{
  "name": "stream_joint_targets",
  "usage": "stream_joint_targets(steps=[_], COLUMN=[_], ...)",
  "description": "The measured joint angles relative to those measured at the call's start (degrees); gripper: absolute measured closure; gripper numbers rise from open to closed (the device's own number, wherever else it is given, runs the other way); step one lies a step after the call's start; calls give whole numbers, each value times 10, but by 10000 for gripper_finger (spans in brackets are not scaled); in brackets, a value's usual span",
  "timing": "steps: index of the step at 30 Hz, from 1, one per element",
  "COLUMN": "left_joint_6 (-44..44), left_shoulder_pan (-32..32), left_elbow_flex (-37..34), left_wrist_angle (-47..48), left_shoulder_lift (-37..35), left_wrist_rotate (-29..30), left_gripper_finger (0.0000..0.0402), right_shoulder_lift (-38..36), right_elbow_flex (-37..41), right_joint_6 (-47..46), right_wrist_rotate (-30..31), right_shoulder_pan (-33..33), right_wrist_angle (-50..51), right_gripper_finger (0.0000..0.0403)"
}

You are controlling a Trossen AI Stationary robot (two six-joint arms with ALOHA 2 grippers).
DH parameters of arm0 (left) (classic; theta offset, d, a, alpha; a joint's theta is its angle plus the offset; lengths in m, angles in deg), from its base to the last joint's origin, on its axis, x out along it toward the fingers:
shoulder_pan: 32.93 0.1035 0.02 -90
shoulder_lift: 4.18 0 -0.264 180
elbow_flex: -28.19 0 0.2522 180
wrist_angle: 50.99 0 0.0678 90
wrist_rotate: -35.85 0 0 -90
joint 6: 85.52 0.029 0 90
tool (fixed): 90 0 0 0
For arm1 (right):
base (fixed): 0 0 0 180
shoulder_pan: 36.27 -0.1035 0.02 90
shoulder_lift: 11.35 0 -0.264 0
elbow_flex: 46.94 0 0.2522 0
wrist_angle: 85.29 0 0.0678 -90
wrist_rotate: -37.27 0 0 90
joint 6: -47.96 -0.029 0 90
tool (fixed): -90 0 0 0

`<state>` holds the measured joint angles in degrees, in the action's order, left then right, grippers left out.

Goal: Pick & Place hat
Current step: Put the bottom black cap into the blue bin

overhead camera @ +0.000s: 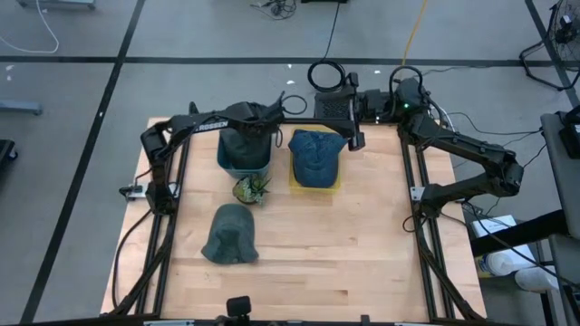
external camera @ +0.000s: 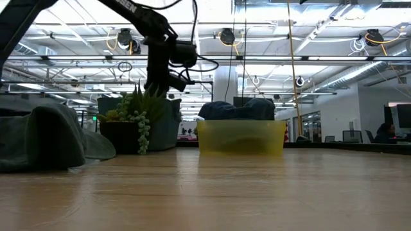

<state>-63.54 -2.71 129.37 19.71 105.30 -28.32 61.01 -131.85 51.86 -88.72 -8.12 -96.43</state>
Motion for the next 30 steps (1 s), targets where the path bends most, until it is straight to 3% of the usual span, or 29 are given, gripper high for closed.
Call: stream_joint_targets(steps=[11,20,30], left_joint_6=[-26,-58,-58], left_shoulder_pan=[-3,2,8], left_elbow_flex=[0,0,0], left_wrist_angle=[0,4,5], left_shoulder_lift=[29,25,25], left_wrist_rotate=[-27,-71,-63], left_gripper_finger=[375,301,158], right_shoulder_lift=[0,0,0], right_elbow_flex=[0,0,0], right_joint_6=[-1,14,15], right_wrist_rotate=[0,2,2], right_shoulder_pan=[-1,-1,-1], right_wrist_angle=[-1,-1,-1], right_gripper_finger=[161,161,161])
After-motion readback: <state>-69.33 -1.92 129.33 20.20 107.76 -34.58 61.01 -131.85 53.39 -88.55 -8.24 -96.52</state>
